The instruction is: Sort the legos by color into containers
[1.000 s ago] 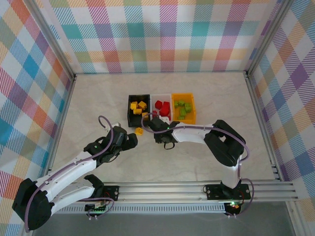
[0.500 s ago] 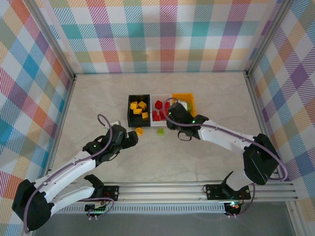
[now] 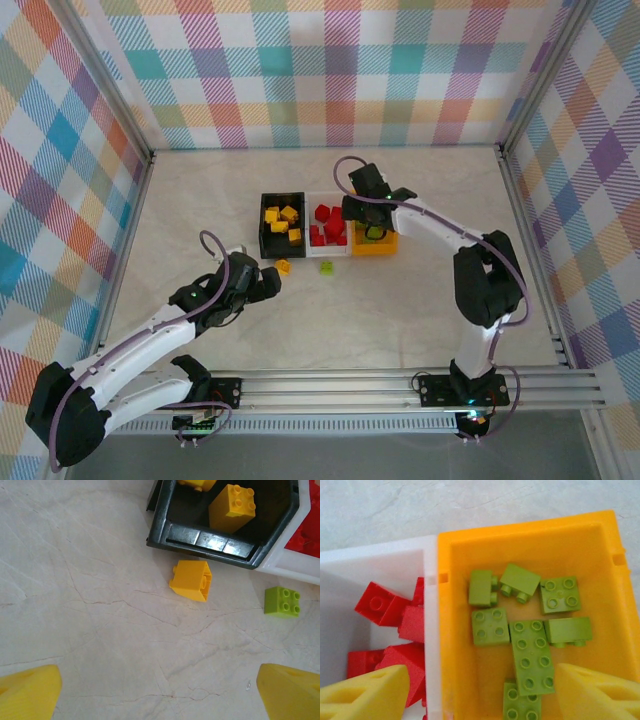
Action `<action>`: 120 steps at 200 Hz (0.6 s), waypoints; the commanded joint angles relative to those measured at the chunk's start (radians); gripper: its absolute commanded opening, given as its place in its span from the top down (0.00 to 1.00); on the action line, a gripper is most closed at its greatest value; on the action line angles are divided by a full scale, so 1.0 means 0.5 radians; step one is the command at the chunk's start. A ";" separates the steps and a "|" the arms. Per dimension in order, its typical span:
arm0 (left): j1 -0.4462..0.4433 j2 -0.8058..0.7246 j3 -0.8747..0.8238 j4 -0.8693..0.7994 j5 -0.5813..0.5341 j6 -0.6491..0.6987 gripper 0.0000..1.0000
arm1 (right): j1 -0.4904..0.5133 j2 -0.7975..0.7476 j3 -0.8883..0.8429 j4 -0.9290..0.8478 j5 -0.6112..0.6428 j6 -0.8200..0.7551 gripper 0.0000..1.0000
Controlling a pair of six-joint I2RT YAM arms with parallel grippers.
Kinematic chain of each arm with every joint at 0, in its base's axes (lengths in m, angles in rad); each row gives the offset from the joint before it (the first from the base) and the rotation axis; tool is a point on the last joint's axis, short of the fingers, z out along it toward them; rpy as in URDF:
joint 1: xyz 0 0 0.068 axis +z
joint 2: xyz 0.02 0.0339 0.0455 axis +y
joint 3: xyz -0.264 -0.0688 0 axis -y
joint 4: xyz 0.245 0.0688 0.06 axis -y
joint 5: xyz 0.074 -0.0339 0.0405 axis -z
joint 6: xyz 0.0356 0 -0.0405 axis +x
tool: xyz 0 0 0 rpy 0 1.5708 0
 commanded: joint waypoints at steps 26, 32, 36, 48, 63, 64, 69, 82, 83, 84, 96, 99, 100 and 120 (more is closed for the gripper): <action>-0.009 -0.055 0.065 -0.096 -0.058 0.000 0.00 | 0.306 -0.462 -0.492 0.234 -0.088 0.031 0.16; -0.009 -0.050 0.057 -0.096 -0.070 -0.009 0.00 | 0.351 -0.484 -0.561 0.273 -0.102 0.067 0.16; -0.009 -0.044 0.054 -0.095 -0.078 -0.016 0.00 | 0.378 -0.492 -0.603 0.290 -0.110 0.099 0.16; -0.009 -0.032 0.035 -0.086 -0.091 -0.041 0.00 | 0.447 -0.488 -0.726 0.395 -0.122 0.179 0.16; -0.009 -0.008 0.018 -0.067 -0.088 -0.050 0.00 | 0.522 -0.410 -0.783 0.468 -0.088 0.224 0.16; -0.009 -0.004 0.018 -0.067 -0.088 -0.051 0.00 | 0.526 -0.403 -0.782 0.469 -0.084 0.227 0.16; -0.009 0.005 0.018 -0.067 -0.085 -0.050 0.00 | 0.543 -0.359 -0.774 0.465 -0.073 0.244 0.16; -0.009 0.030 0.017 -0.066 -0.084 -0.048 0.00 | 0.588 -0.245 -0.740 0.476 -0.071 0.270 0.16; -0.009 0.033 0.018 -0.067 -0.083 -0.047 0.00 | 0.591 -0.236 -0.738 0.478 -0.070 0.270 0.16; -0.009 0.035 0.018 -0.067 -0.084 -0.046 0.00 | 0.595 -0.229 -0.735 0.484 -0.069 0.270 0.16; -0.009 0.047 0.018 -0.074 -0.082 -0.046 0.00 | 0.652 -0.141 -0.693 0.512 -0.011 0.259 0.16; -0.009 0.047 0.016 -0.071 -0.079 -0.047 0.00 | 0.663 -0.121 -0.679 0.513 0.008 0.253 0.16; -0.009 0.049 0.016 -0.072 -0.079 -0.048 0.00 | 0.665 -0.111 -0.676 0.513 0.014 0.253 0.16; -0.009 0.046 0.009 -0.076 -0.072 -0.054 0.00 | 0.680 0.021 -0.560 0.467 0.135 0.280 0.16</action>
